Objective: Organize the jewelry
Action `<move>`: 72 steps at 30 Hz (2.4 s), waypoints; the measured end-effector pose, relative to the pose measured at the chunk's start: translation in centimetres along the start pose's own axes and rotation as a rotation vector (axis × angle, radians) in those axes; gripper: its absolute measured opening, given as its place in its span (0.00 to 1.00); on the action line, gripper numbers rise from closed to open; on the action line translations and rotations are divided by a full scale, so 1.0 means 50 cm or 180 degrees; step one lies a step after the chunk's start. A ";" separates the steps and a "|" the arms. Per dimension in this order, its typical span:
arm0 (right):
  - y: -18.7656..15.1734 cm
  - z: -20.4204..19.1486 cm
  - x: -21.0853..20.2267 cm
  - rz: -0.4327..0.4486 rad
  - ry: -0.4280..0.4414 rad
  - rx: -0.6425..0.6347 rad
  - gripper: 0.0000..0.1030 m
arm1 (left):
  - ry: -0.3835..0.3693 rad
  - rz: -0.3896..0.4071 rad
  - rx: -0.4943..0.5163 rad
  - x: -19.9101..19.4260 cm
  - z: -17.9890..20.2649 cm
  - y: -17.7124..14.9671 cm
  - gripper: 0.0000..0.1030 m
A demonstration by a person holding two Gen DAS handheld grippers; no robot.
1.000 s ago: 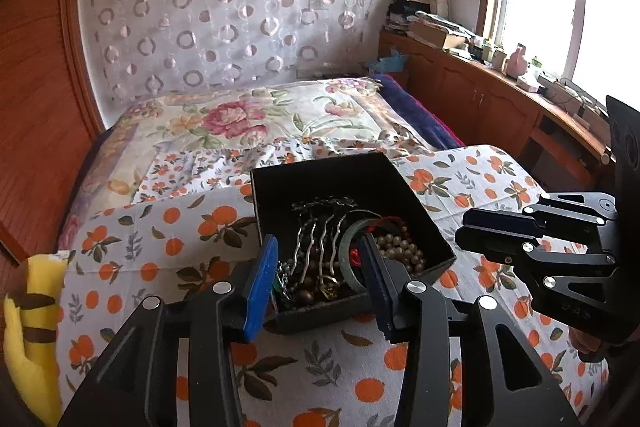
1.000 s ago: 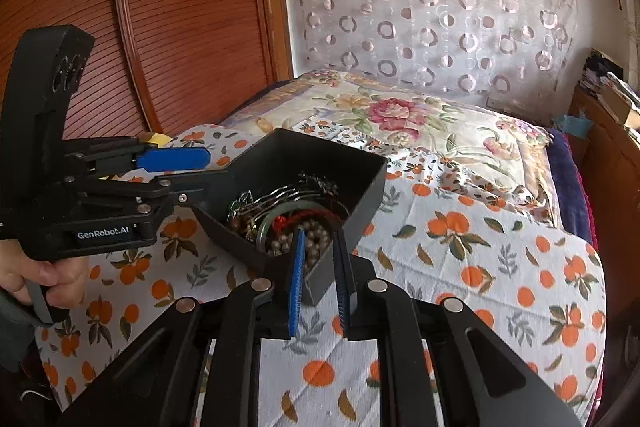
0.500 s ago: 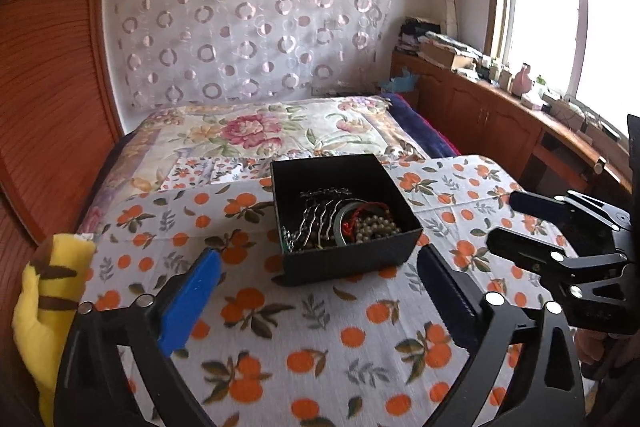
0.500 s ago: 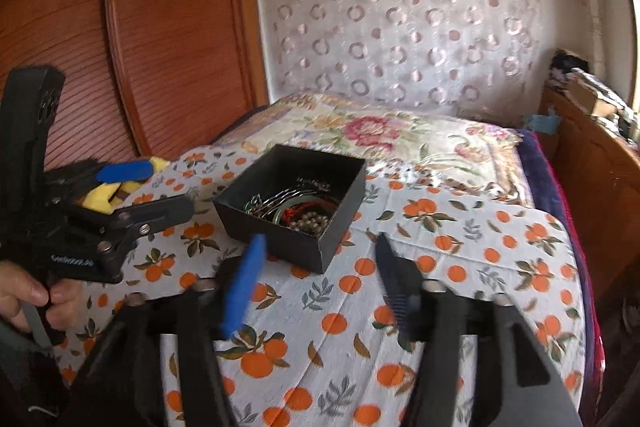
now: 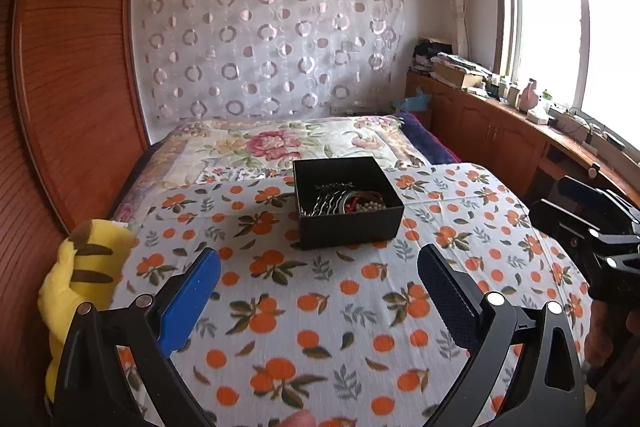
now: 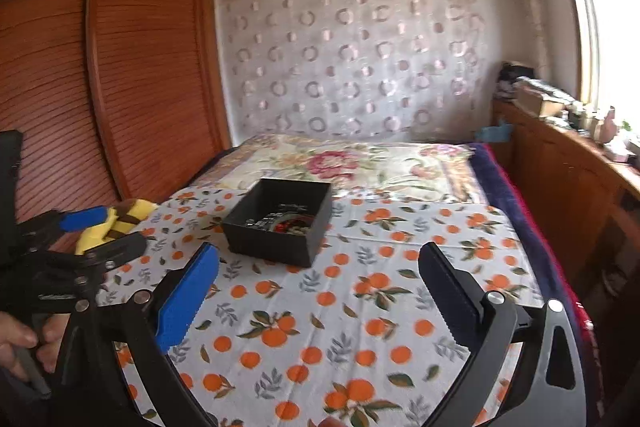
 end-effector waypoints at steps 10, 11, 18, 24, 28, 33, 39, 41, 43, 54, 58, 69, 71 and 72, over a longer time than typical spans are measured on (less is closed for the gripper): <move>-0.023 0.008 -0.026 0.0048 -0.0048 0.0057 0.98 | 0.0042 0.0007 -0.0037 -0.026 0.005 -0.026 0.93; -0.024 0.009 -0.027 0.0049 -0.0049 0.0059 0.98 | 0.0045 0.0005 -0.0040 -0.026 0.005 -0.027 0.93; -0.029 0.010 -0.027 0.0051 -0.0060 0.0066 0.98 | 0.0087 0.0018 -0.0047 -0.029 0.005 -0.029 0.93; -0.029 0.011 -0.029 0.0061 -0.0069 0.0065 0.98 | 0.0179 0.0050 -0.0017 -0.035 0.006 -0.026 0.93; -0.032 0.008 -0.031 0.0070 -0.0061 0.0079 0.98 | 0.0167 0.0055 -0.0015 -0.036 0.006 -0.024 0.93; -0.033 0.008 -0.031 0.0063 -0.0063 0.0085 0.98 | 0.0153 0.0055 -0.0026 -0.036 0.006 -0.023 0.93; -0.033 0.006 -0.031 0.0070 -0.0075 0.0076 0.98 | 0.0157 0.0058 -0.0026 -0.036 0.006 -0.023 0.93; -0.032 0.008 -0.031 0.0069 -0.0069 0.0077 0.98 | 0.0158 0.0060 -0.0025 -0.037 0.006 -0.023 0.93; -0.032 0.008 -0.031 0.0072 -0.0074 0.0079 0.98 | 0.0159 0.0064 -0.0024 -0.036 0.007 -0.022 0.93; -0.033 0.009 -0.034 0.0073 -0.0083 0.0091 0.98 | 0.0151 0.0111 -0.0020 -0.044 0.023 -0.021 0.93; -0.034 0.013 -0.038 0.0072 -0.0086 0.0093 0.98 | 0.0149 0.0124 -0.0015 -0.047 0.028 -0.017 0.93; -0.030 0.018 -0.039 0.0077 -0.0083 0.0100 0.98 | 0.0142 0.0150 -0.0019 -0.055 0.025 -0.013 0.93; -0.030 0.018 -0.039 0.0077 -0.0079 0.0101 0.98 | 0.0140 0.0151 -0.0018 -0.056 0.024 -0.012 0.93; -0.031 0.018 -0.040 0.0078 -0.0080 0.0101 0.98 | 0.0141 0.0153 -0.0018 -0.056 0.023 -0.013 0.93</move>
Point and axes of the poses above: each gripper's, at about its wrist camera, not at the fingertips, and x roughly the way its jaws point, z to its right, y to its top, the point moved 2 cm from there along x, roughly the way its jaws point, and after that the axes turned 10 degrees about x, right-handed, at the moved point
